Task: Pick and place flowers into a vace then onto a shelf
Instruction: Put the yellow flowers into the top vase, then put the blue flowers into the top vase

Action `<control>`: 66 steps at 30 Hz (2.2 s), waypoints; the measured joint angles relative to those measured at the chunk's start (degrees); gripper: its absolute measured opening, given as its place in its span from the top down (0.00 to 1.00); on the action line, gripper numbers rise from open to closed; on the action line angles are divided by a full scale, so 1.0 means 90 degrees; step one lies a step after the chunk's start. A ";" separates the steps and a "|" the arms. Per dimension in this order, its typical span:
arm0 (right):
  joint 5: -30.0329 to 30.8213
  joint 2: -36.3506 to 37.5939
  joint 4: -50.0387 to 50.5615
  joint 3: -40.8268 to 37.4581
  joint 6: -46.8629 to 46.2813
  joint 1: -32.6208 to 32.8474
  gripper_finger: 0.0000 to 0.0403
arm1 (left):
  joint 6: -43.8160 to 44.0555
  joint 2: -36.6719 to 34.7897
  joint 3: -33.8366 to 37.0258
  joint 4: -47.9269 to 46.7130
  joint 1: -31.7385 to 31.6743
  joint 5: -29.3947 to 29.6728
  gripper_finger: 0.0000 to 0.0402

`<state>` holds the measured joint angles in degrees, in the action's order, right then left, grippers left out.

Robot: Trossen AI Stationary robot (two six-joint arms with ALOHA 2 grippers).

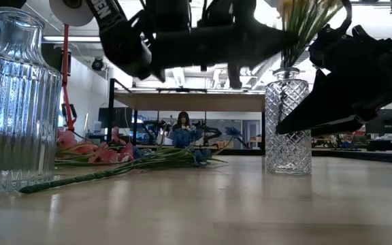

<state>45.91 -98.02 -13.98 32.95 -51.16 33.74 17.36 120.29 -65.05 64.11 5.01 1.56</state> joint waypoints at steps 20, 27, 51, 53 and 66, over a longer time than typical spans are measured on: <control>-0.0117 0.0000 0.0221 0.0007 -0.0139 -0.0002 0.35 | 0.2054 -0.0244 0.0198 -0.1138 -0.0067 -0.0832 0.58; -0.0119 0.0000 0.0248 0.0006 -0.0145 0.0000 0.35 | 0.1932 -0.1425 0.0756 -0.3031 -0.0335 -0.0975 0.41; -0.0126 -0.0002 0.0237 -0.0005 -0.0146 -0.0096 0.34 | 0.5567 -0.2596 -0.0025 -1.0524 0.0859 0.0037 0.33; -0.0137 -0.0002 0.0247 -0.0005 -0.0146 -0.0109 0.34 | 0.5717 -0.2448 -0.0033 -1.0541 0.0918 0.0041 0.32; -0.0103 0.0000 0.0323 0.0000 -0.0148 -0.0117 0.34 | 0.5894 -0.1320 -0.0110 -1.0191 0.0906 0.0021 0.33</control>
<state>44.99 -98.02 -11.07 32.95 -52.49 32.69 70.41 108.41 -66.03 -27.61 13.17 1.75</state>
